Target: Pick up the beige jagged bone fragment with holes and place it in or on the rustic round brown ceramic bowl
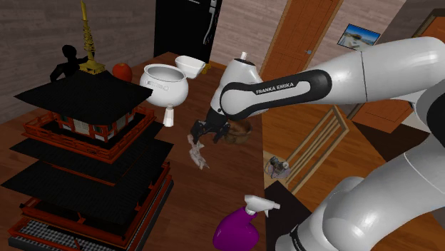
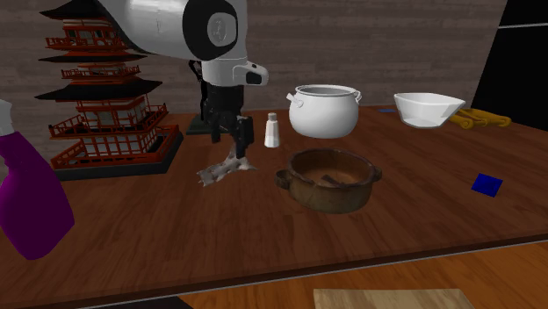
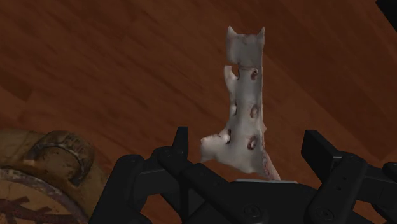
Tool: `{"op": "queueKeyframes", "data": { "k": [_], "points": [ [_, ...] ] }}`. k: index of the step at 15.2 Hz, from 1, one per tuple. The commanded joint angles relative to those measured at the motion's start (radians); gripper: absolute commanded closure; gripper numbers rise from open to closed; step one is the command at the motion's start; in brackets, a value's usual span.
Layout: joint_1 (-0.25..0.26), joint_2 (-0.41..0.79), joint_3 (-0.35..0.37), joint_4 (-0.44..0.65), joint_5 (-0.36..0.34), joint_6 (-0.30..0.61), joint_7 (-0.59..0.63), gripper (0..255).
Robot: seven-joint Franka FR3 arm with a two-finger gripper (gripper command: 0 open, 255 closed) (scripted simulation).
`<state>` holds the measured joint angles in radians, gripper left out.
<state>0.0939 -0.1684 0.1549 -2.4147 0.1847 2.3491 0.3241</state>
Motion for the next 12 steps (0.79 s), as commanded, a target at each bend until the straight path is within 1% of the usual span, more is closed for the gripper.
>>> {"op": "queueKeyframes", "data": {
  "k": [1, 4, 12],
  "points": [
    [0.002, 0.025, 0.003, -0.005, 0.0, 0.032, 0.001, 0],
    [0.004, 0.062, 0.008, -0.018, 0.002, 0.083, 0.001, 0],
    [0.004, 0.062, 0.008, -0.019, 0.002, 0.083, 0.001, 0]
  ]
}}
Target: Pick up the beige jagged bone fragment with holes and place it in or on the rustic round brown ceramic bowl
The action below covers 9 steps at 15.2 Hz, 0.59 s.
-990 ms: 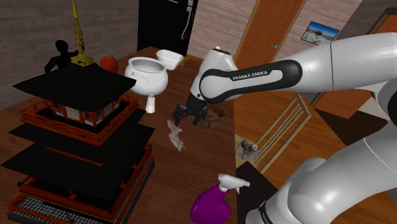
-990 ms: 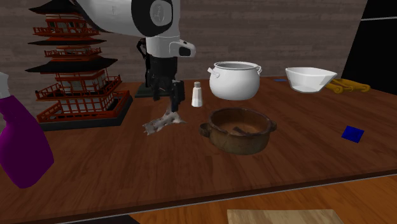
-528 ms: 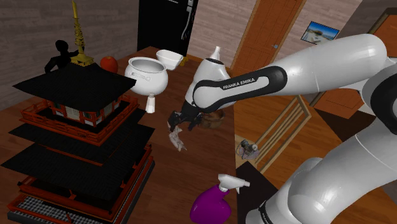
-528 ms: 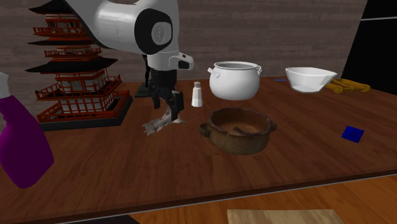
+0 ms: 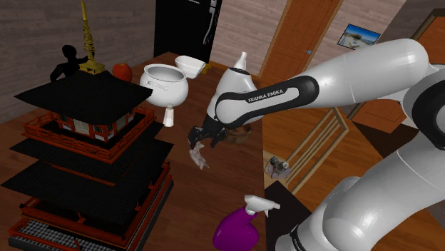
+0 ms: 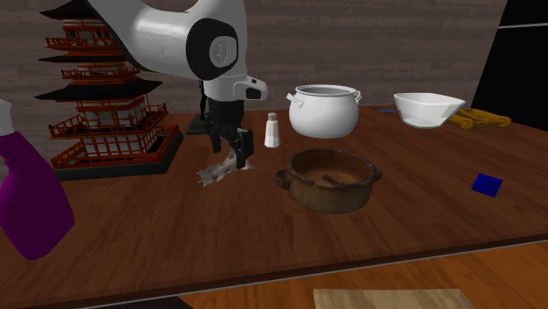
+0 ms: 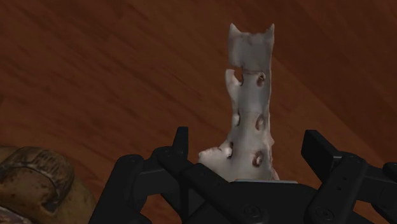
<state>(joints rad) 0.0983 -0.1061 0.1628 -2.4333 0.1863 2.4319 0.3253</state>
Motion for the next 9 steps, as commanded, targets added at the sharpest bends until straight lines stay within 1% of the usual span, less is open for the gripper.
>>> {"op": "queueKeyframes", "data": {
  "k": [1, 9],
  "points": [
    [0.0, 0.0, 0.0, 0.0, 0.0, 0.0, 0.0, 255],
    [-0.002, -0.001, -0.003, -0.002, 0.001, 0.0, -0.006, 255]
  ]
}}
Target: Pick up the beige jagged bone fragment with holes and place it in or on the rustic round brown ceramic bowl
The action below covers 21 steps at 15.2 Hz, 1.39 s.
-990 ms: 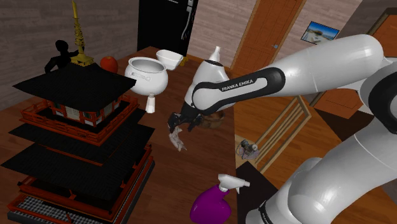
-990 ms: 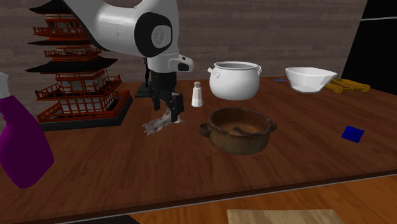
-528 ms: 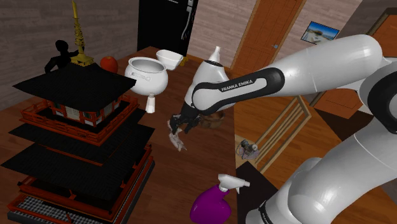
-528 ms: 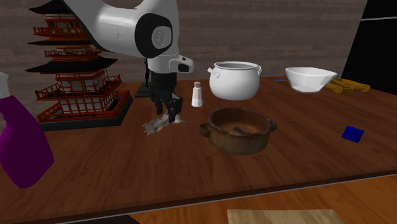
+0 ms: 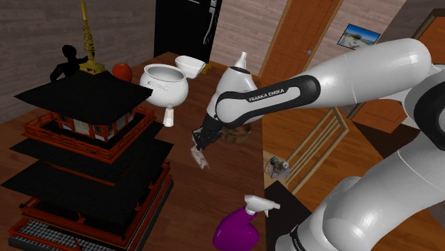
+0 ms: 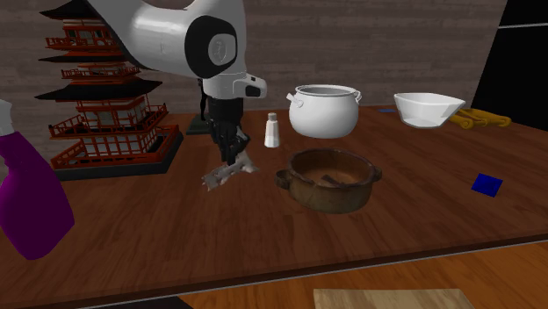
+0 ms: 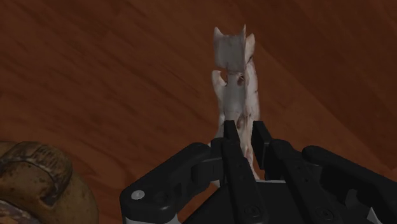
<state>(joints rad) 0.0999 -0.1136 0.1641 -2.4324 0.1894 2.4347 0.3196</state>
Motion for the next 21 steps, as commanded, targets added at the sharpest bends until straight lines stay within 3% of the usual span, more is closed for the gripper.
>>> {"op": "queueKeyframes", "data": {
  "k": [1, 11, 12, 14, 16, 17, 21],
  "points": [
    [-0.002, 0.008, -0.001, -0.001, -0.003, -0.003, 0.006, 255],
    [-0.005, -0.058, -0.005, 0.052, -0.01, -0.119, 0.018, 255],
    [-0.005, -0.058, -0.005, 0.052, -0.01, -0.119, 0.018, 0],
    [-0.017, -0.07, 0.115, -0.034, -0.265, 0.037, 0.293, 0],
    [-0.082, -0.034, 0.265, -0.068, -0.632, 0.106, 0.668, 0],
    [-0.094, -0.025, 0.286, -0.067, -0.686, 0.106, 0.722, 0],
    [-0.112, 0.033, 0.283, -0.062, -0.762, 0.145, 0.774, 0]
  ]
}}
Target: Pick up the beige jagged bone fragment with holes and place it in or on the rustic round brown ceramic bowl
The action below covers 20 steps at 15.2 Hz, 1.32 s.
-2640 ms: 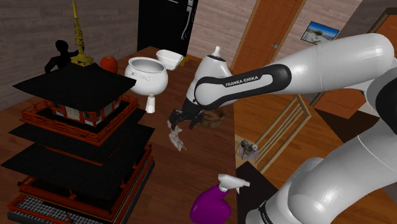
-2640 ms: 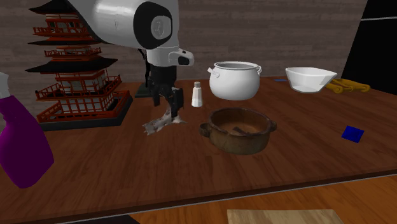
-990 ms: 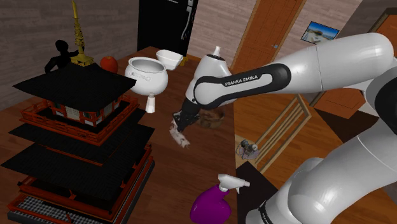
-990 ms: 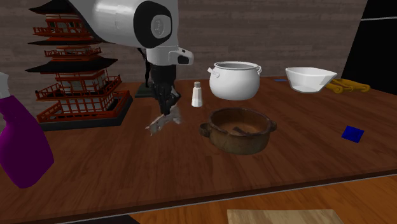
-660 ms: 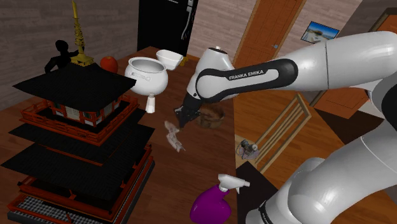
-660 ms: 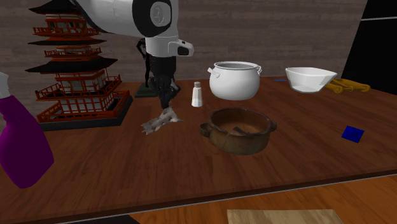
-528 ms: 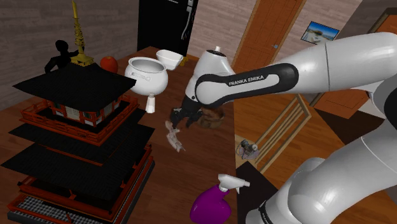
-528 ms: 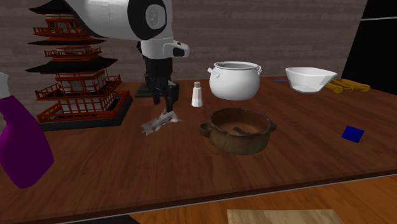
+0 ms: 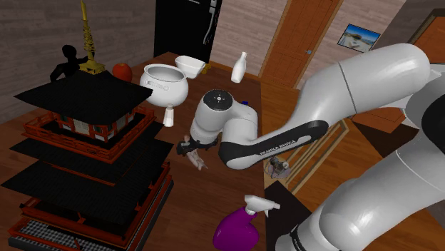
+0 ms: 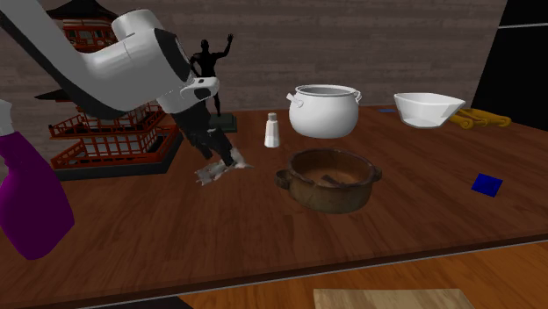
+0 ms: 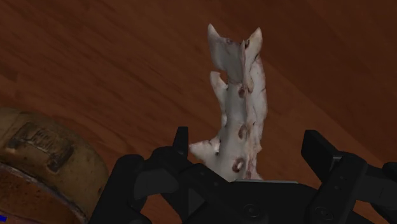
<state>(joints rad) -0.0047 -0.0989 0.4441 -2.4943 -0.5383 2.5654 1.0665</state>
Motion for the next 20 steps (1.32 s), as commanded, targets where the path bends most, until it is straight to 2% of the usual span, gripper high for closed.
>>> {"op": "queueKeyframes", "data": {
  "k": [1, 3, 11, 12, 20],
  "points": [
    [-0.013, 0.033, 0.002, 0.002, -0.055, 0.023, 0.042, 0],
    [-0.025, 0.073, -0.001, 0.01, -0.11, 0.044, 0.08, 0],
    [-0.024, 0.073, -0.002, 0.01, -0.109, 0.044, 0.08, 0],
    [-0.024, 0.073, -0.002, 0.01, -0.109, 0.044, 0.08, 255],
    [-0.024, 0.073, -0.002, 0.009, -0.109, 0.044, 0.08, 255]
  ]
}}
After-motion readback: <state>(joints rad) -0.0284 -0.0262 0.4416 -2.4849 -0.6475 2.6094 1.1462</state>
